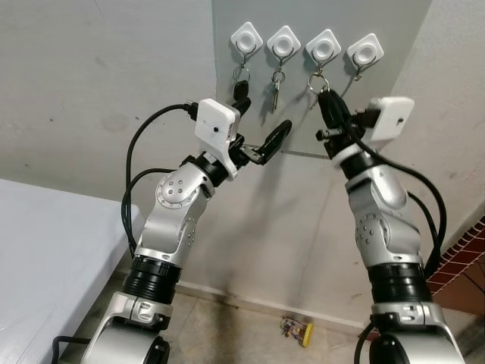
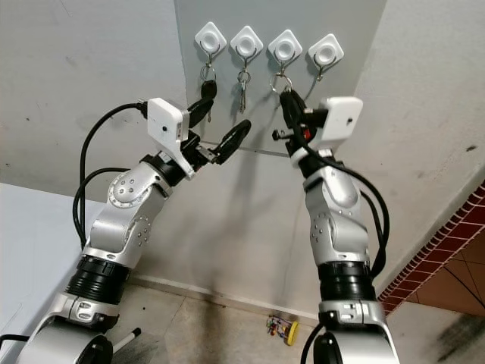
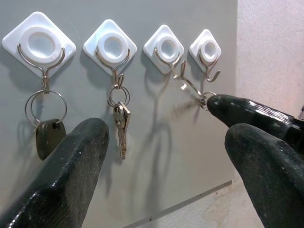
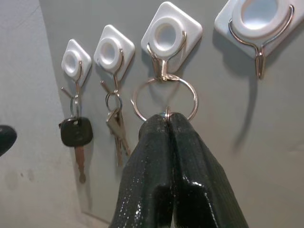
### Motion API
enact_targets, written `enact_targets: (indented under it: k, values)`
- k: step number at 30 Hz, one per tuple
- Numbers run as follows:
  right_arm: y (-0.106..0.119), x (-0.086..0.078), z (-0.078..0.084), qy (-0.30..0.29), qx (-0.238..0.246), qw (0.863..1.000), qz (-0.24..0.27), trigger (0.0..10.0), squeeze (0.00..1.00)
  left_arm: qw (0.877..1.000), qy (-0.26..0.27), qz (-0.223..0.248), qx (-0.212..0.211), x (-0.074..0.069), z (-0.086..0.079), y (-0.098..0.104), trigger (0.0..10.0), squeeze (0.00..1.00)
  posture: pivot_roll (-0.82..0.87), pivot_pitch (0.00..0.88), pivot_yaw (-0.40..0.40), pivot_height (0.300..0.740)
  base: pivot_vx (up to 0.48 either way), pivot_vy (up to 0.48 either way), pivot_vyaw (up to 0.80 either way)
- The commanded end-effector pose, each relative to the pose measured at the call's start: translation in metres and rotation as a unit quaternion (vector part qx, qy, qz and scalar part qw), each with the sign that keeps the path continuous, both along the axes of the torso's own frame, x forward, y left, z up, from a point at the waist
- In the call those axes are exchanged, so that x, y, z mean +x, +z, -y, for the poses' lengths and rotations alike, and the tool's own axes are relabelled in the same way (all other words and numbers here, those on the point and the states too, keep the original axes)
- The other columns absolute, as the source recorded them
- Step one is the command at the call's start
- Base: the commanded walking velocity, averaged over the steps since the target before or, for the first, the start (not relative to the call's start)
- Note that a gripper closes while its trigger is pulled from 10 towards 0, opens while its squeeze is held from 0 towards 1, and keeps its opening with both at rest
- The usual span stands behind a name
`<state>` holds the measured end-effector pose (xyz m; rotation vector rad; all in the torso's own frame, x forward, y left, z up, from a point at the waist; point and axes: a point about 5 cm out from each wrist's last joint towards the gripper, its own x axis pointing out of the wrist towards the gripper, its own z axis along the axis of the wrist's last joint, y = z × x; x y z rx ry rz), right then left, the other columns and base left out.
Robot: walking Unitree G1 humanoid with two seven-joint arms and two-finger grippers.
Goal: Hang keys on a hook
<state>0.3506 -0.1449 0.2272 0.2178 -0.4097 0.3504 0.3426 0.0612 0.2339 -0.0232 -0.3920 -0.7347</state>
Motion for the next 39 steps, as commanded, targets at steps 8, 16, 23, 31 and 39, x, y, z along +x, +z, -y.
enact_targets:
  k: [8,16,23,31,39]
  values:
    - [-0.002,-0.008,0.001,0.007,0.002,1.0,-0.001,10.0,1.0,1.0,0.001,0.011,0.007,0.001,0.002,0.006,10.0,0.0,-0.07,0.0,0.006,0.74,0.0,0.0,0.0]
    - [-0.015,-0.015,0.0,0.003,0.002,1.0,-0.018,10.0,1.0,1.0,0.02,-0.003,0.001,0.001,-0.002,-0.002,10.0,0.0,-0.06,0.0,0.002,0.74,0.0,0.0,0.0]
    - [-0.038,-0.026,0.001,-0.01,0.003,0.999,-0.048,10.0,1.0,0.998,0.056,-0.032,0.0,0.002,-0.009,-0.022,10.0,0.0,-0.06,0.0,0.0,0.74,0.0,0.0,0.0]
    - [-0.094,-0.049,0.014,-0.065,-0.012,0.99,-0.124,10.0,1.0,0.981,0.137,-0.131,0.029,0.004,-0.025,-0.083,10.0,0.0,-0.07,0.0,0.008,0.74,0.0,0.0,0.0]
    - [-0.155,-0.064,0.027,-0.113,-0.045,0.968,-0.218,10.0,1.0,0.952,0.172,-0.242,0.081,-0.003,-0.037,-0.149,10.0,0.0,-0.08,0.0,0.017,0.74,0.0,0.0,0.0]
